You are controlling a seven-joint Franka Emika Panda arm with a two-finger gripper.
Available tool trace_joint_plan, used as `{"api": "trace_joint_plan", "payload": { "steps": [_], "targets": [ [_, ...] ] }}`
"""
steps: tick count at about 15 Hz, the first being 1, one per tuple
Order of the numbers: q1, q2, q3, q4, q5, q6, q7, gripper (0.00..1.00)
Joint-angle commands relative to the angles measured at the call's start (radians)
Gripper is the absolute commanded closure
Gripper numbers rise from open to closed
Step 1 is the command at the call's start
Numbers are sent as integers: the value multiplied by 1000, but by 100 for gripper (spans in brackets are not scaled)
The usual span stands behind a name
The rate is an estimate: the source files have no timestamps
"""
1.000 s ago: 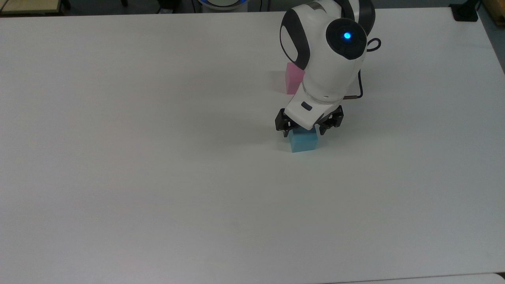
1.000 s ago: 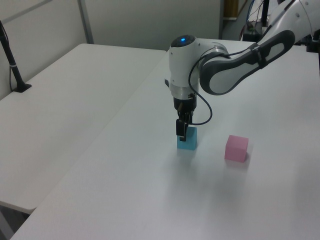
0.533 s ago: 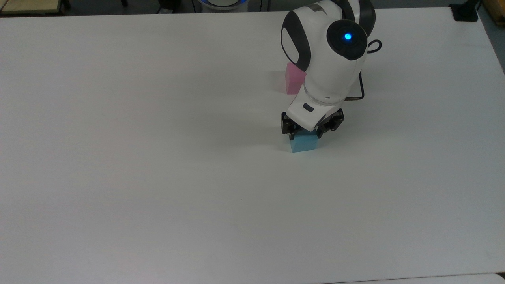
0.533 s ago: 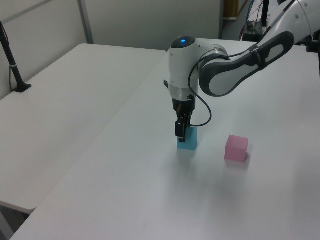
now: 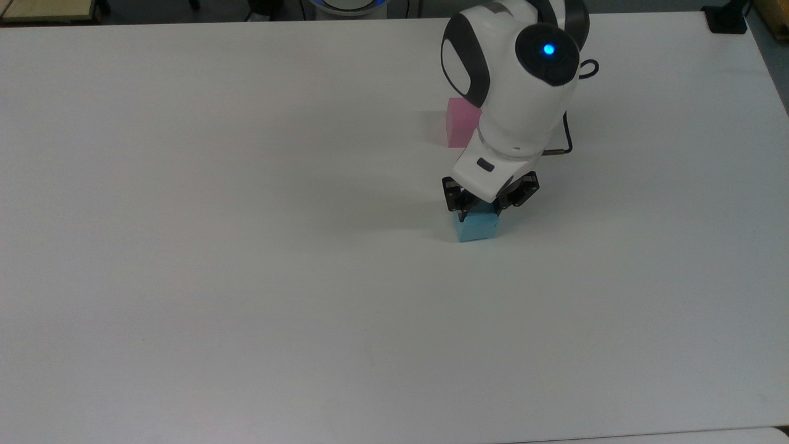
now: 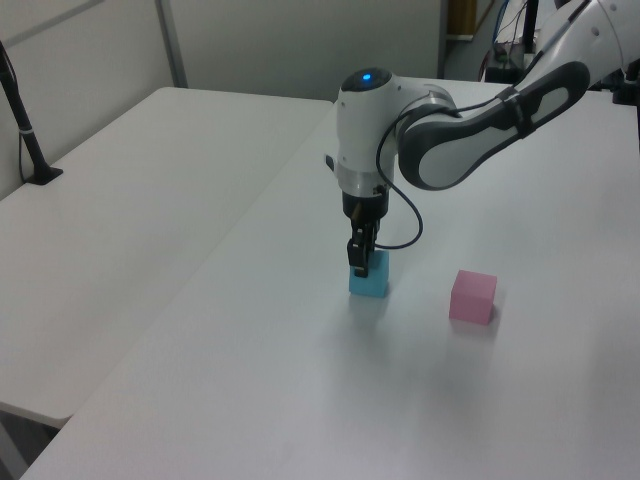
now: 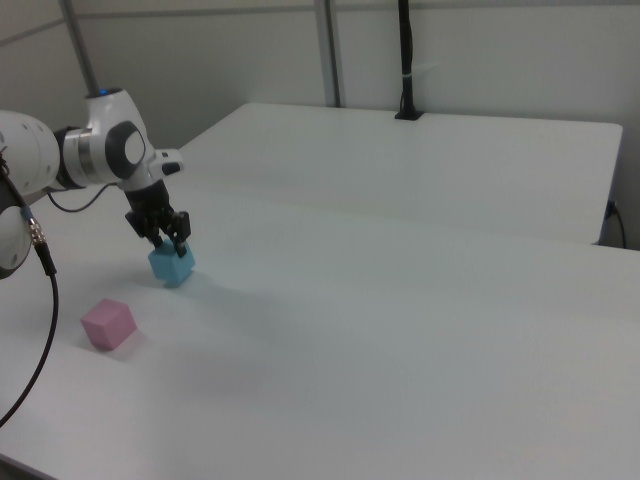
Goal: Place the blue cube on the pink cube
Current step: 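Close the gripper around the light-blue cube, then lift the light-blue cube and carry it above the pink cube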
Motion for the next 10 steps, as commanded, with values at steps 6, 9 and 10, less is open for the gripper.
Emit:
{"api": "trace_joint_plan", "payload": {
  "steps": [6, 9, 10],
  "targets": [
    [-14, -271, -10, -121, 34, -28, 7, 61],
    [-26, -299, -10, -134, 46, -56, -13, 61],
    [-29, -304, -10, -132, 52, -71, -13, 61]
  ]
}}
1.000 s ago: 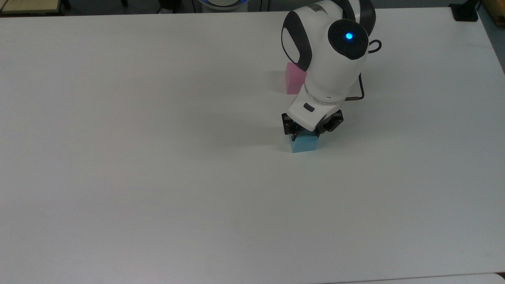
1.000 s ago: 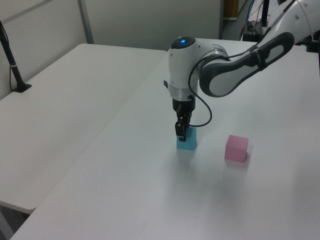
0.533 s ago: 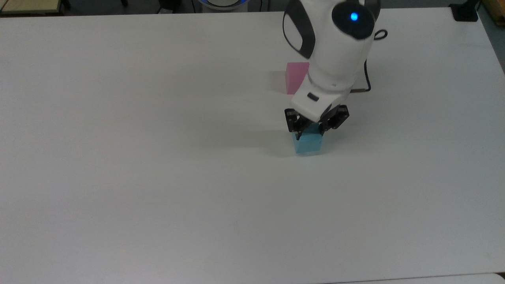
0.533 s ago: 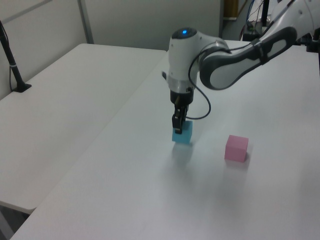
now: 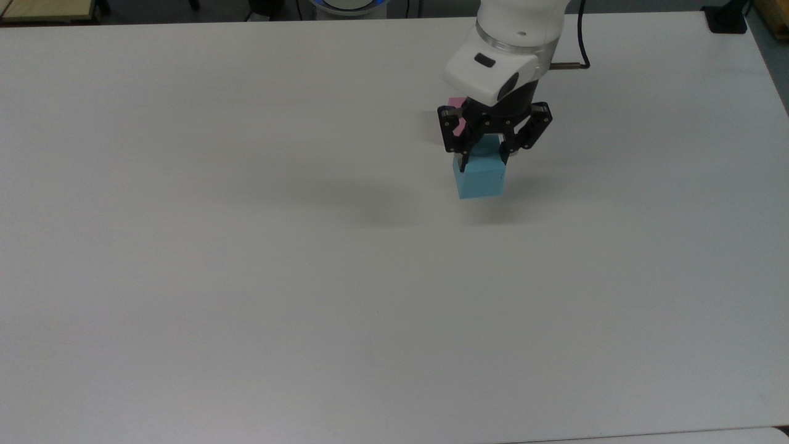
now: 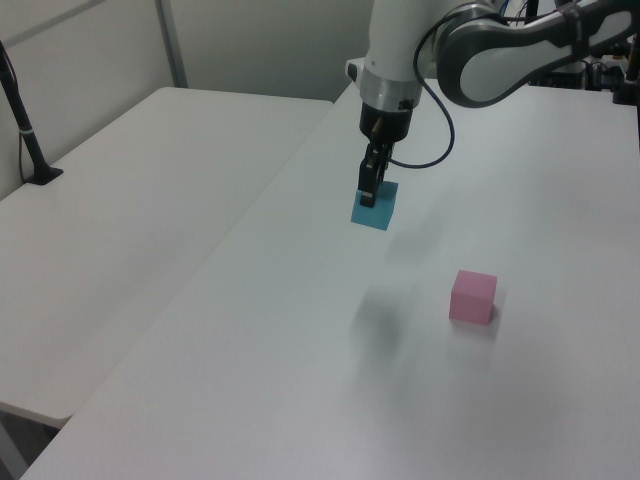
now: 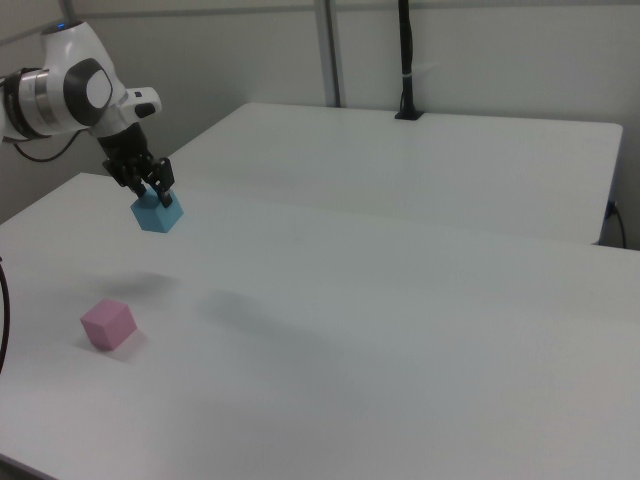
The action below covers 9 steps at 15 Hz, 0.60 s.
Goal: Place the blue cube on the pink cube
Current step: 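Lift the light-blue cube and carry it above the pink cube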
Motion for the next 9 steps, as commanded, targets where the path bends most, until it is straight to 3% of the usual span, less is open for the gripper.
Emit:
{"api": "trace_joint_plan", "payload": {
  "steps": [1, 5, 9],
  "targets": [
    [-9, -66, -8, -53, 50, -41, -14, 61],
    [-11, -163, -8, -127, 119, -113, -62, 61],
    [1, -318, 14, -300, 172, -139, -66, 60]
  ]
}}
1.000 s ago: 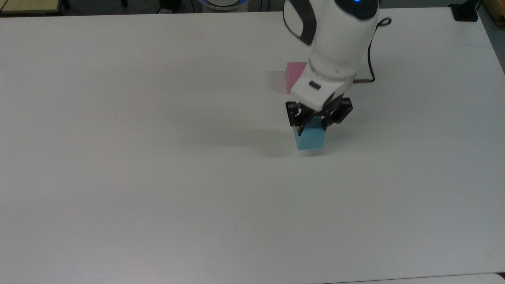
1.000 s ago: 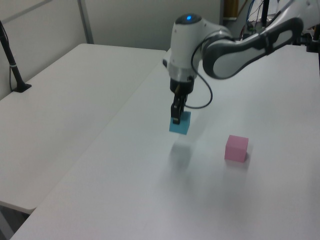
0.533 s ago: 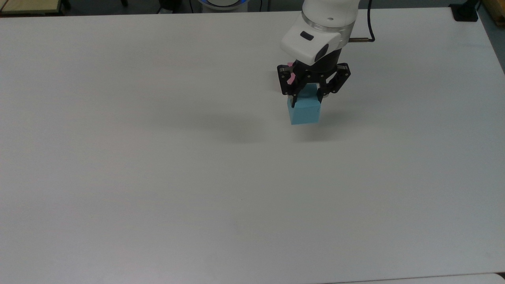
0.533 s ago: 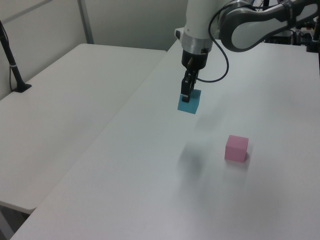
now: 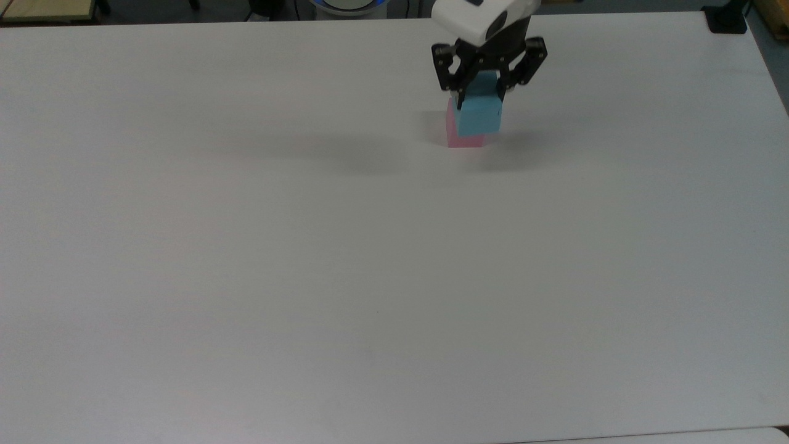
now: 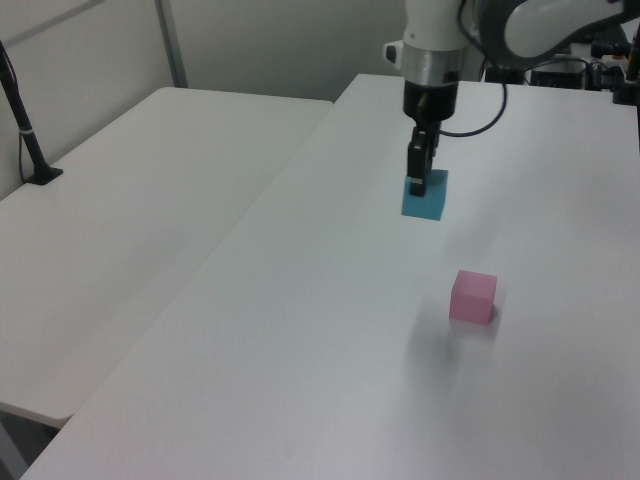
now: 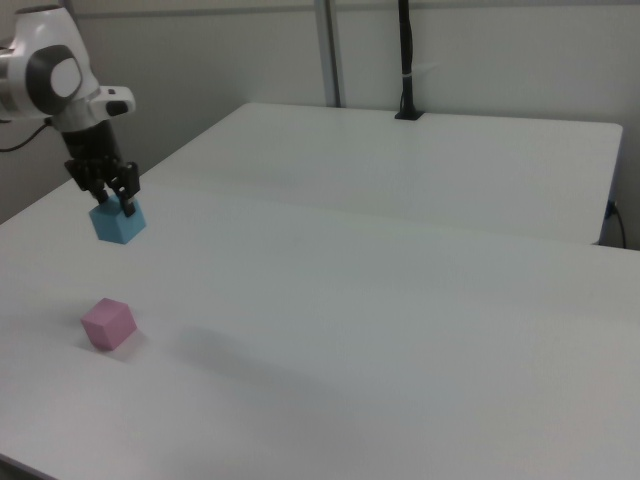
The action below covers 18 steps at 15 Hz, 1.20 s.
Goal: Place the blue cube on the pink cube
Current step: 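Lift the light-blue cube and carry it above the pink cube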
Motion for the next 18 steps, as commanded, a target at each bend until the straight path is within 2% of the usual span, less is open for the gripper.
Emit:
{"api": "trace_joint_plan", "payload": {
  "steps": [1, 6, 15, 18],
  "targets": [
    [5, -144, 25, -173, 53, 1, -22, 60],
    [-8, -169, 80, -199, 58, -59, -16, 60],
    [-5, -77, 90, -207, 56, -43, -15, 60],
    [-4, -36, 88, -227, 49, 8, -13, 60]
  ]
}}
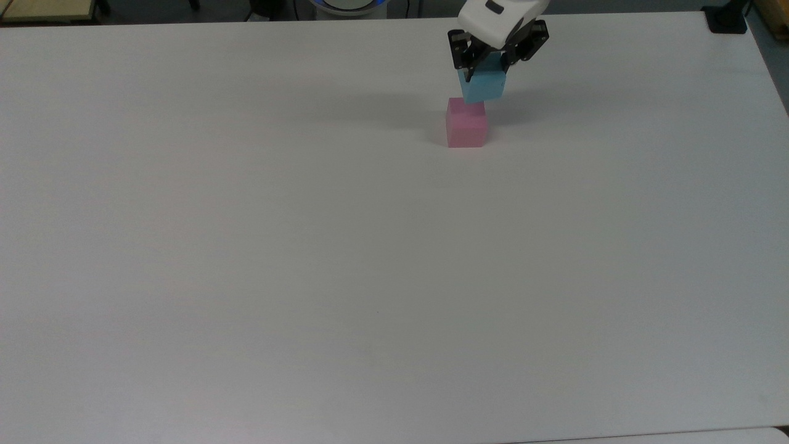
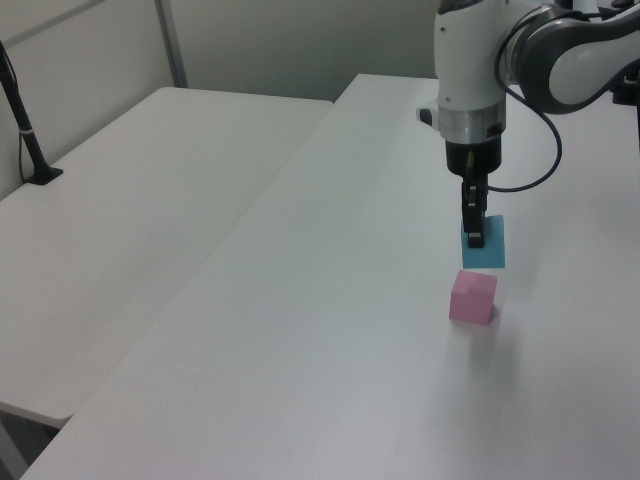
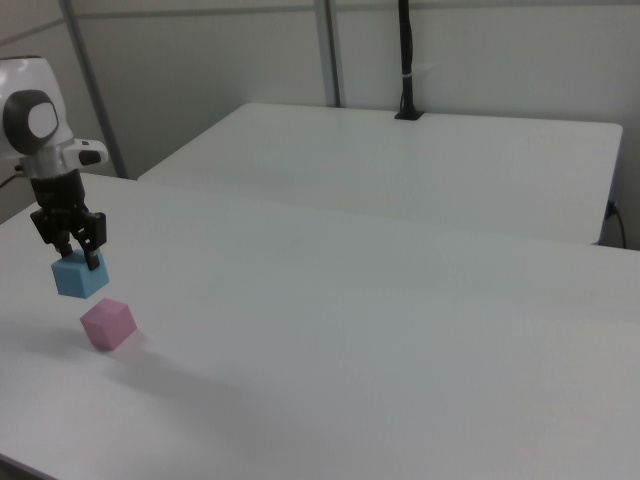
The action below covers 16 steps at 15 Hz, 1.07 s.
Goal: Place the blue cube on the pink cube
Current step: 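Lower the light-blue cube onto the pink cube and open the gripper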
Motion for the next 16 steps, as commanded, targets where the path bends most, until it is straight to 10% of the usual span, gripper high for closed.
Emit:
{"api": "trace_joint_plan", "payload": {
  "steps": [1, 10, 13, 16],
  "targets": [
    [-2, 37, 5, -32, 7, 71, -8, 60],
    [4, 77, 6, -109, -38, 163, 13, 58],
    [-2, 77, 6, -109, -38, 163, 42, 0],
    [-7, 74, 6, -106, -38, 157, 50, 0]
  ]
}}
